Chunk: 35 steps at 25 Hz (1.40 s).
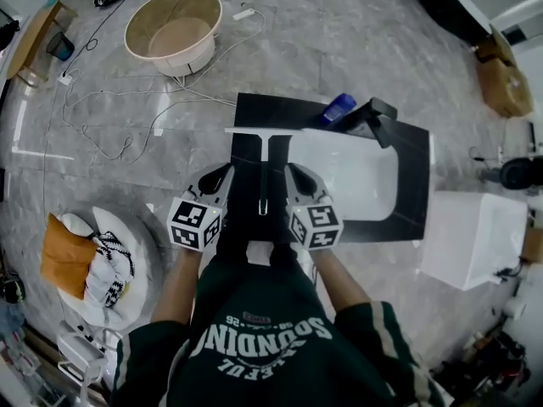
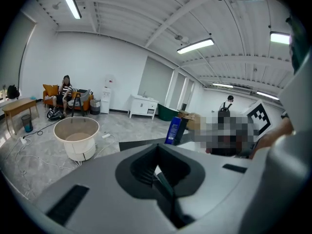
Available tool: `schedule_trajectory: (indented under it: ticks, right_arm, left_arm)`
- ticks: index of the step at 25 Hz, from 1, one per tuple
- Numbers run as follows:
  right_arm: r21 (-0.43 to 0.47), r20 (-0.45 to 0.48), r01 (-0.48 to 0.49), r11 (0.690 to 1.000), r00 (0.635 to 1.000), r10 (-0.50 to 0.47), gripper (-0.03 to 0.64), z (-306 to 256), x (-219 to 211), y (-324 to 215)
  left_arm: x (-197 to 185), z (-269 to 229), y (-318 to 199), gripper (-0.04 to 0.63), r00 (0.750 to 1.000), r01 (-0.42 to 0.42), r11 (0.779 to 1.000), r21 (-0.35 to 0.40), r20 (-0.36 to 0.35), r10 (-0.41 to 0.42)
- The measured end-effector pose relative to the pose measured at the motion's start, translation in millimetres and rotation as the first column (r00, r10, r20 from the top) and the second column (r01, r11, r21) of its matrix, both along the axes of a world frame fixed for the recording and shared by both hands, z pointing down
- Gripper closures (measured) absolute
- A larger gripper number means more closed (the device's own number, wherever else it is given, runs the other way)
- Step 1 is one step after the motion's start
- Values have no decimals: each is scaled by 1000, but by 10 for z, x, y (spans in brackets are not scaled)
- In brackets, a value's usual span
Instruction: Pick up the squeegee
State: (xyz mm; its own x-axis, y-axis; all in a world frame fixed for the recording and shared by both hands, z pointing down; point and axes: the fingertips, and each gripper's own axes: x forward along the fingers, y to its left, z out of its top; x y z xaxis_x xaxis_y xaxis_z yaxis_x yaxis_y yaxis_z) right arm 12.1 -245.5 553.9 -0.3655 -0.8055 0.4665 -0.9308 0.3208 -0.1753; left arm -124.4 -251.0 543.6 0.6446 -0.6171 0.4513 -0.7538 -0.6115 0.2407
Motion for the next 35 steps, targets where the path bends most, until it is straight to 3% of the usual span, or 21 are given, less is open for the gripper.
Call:
schedule_trajectory:
  ticks: [4,8,13,22,35]
  right_arm:
    - [-10,-17,-16,1000,1000,16,612,114,-23,64]
    - [-12,-23,-54,998,998,54,506,107,-34,126]
    - [-42,-8,-82,996,997,81,440,178,-74,224]
    - [-98,-23,-100,990,995,98,439,369,-153,296]
    - [-171,-60,-76,982,996,67,439,858,-304,-3]
  left_arm:
    - [-16,108,3,594,1000,-29,999,-21,4,29]
    - [-42,166,20,594,999,-46,998,-40,1,46]
    - [-63,219,28,594,998,-65,996,-54,3,65]
    - [-162,251,9,594,998,-67,996,-62,6,68]
    - [-433,382,88,594,1000,-19,995,-98,4,19]
